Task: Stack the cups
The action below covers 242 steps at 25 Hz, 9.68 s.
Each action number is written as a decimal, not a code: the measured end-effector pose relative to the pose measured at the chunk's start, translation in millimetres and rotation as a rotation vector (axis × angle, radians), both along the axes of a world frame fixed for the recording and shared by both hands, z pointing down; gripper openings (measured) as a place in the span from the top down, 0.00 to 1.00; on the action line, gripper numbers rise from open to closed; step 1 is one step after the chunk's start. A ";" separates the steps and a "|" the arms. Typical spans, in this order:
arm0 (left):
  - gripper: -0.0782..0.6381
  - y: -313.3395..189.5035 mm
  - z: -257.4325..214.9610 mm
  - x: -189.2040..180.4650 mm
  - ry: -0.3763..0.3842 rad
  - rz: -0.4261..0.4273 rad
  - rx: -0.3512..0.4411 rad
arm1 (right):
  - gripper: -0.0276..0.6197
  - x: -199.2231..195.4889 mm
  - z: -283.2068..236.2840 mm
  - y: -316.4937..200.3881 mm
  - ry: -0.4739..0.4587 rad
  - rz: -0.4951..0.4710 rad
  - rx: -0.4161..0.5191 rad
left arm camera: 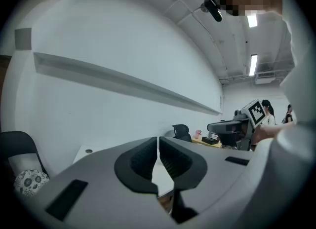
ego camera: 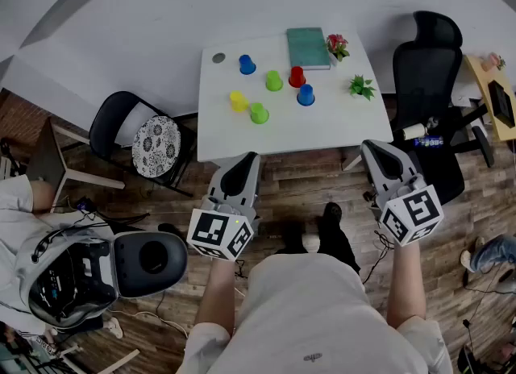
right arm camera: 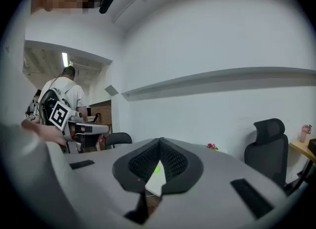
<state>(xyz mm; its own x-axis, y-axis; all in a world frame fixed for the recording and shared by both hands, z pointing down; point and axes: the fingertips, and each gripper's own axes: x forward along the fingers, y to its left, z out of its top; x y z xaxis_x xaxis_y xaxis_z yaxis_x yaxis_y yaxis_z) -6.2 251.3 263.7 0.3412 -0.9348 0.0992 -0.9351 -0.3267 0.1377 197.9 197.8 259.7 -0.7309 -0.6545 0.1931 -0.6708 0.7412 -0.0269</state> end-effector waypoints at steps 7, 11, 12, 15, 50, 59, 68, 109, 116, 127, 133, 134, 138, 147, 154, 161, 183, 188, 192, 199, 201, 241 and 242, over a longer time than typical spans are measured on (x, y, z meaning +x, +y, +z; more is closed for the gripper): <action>0.85 0.5 5.9 6.3 -0.037 0.027 -0.009 | 0.95 -12.3 -0.6 3.7 -0.006 0.014 0.028; 0.85 11.4 10.1 8.2 -0.127 0.018 -0.009 | 0.95 -13.4 7.3 13.3 -0.001 0.030 0.002; 0.85 14.2 9.3 8.0 -0.130 0.017 -0.011 | 0.95 -14.1 7.7 14.7 -0.003 0.035 -0.006; 0.85 17.4 9.8 7.2 -0.114 0.032 -0.016 | 0.95 -17.8 8.1 16.1 0.001 0.038 -0.009; 0.85 -153.9 48.3 -13.1 -0.165 -0.192 -0.131 | 0.95 -69.1 43.6 -185.6 0.019 -0.216 -0.051; 0.85 -173.2 81.4 -22.8 -0.124 -0.239 -0.203 | 0.95 -88.9 87.7 -216.8 0.069 -0.252 -0.121; 0.85 -198.3 93.9 -38.2 -0.111 -0.160 -0.216 | 0.90 -134.9 123.5 -221.4 0.111 -0.228 -0.204; 0.85 -272.8 154.0 -163.2 -0.056 0.122 -0.362 | 0.49 -277.2 308.7 -338.2 0.502 0.059 -0.439; 0.85 -268.4 158.2 -176.3 -0.056 0.103 -0.373 | 0.51 -279.9 325.7 -345.6 0.532 0.090 -0.474; 0.85 -260.8 157.9 -189.1 -0.059 0.078 -0.372 | 0.61 -276.2 332.6 -347.8 0.542 0.120 -0.492; 0.85 -261.1 155.8 -184.8 -0.056 0.082 -0.360 | 0.60 -274.8 314.5 -349.3 0.524 0.125 -0.464; 0.85 -260.9 154.9 -184.2 -0.055 0.083 -0.357 | 0.60 -274.2 309.8 -348.4 0.519 0.124 -0.458; 0.85 -261.2 150.8 -180.2 -0.050 0.090 -0.343 | 0.60 -269.2 287.5 -341.3 0.504 0.112 -0.427; 0.85 -270.5 136.4 -160.7 -0.066 0.140 -0.292 | 0.60 -247.8 239.1 -312.4 0.464 0.088 -0.384; 0.85 -278.5 129.9 -147.5 -0.069 0.174 -0.269 | 0.60 -225.6 218.7 -287.4 0.443 0.097 -0.373; 0.85 -284.0 123.7 -133.1 -0.075 0.202 -0.253 | 0.60 -203.6 225.0 -263.3 0.439 0.110 -0.408; 0.85 -277.8 138.3 -127.0 -0.090 0.210 -0.296 | 0.60 -155.3 319.2 -225.7 0.544 0.120 -0.507; 0.85 -272.3 140.7 -130.4 -0.097 0.200 -0.305 | 0.60 -149.2 329.4 -226.3 0.549 0.127 -0.500; 0.85 -269.8 141.2 -131.3 -0.100 0.197 -0.307 | 0.60 -147.0 333.0 -228.9 0.543 0.126 -0.484; 0.85 -268.2 139.3 -133.4 -0.105 0.194 -0.303 | 0.59 -148.2 333.9 -229.3 0.549 0.122 -0.463; 0.85 -268.5 138.4 -132.7 -0.106 0.195 -0.300 | 0.56 -148.7 333.7 -228.8 0.547 0.116 -0.463; 0.85 -267.7 129.6 -154.8 -0.112 0.140 -0.282 | 0.60 -135.5 325.3 -301.9 0.543 0.172 -0.463; 0.85 -267.8 130.0 -154.4 -0.111 0.141 -0.283 | 0.61 -134.6 326.0 -302.0 0.545 0.173 -0.464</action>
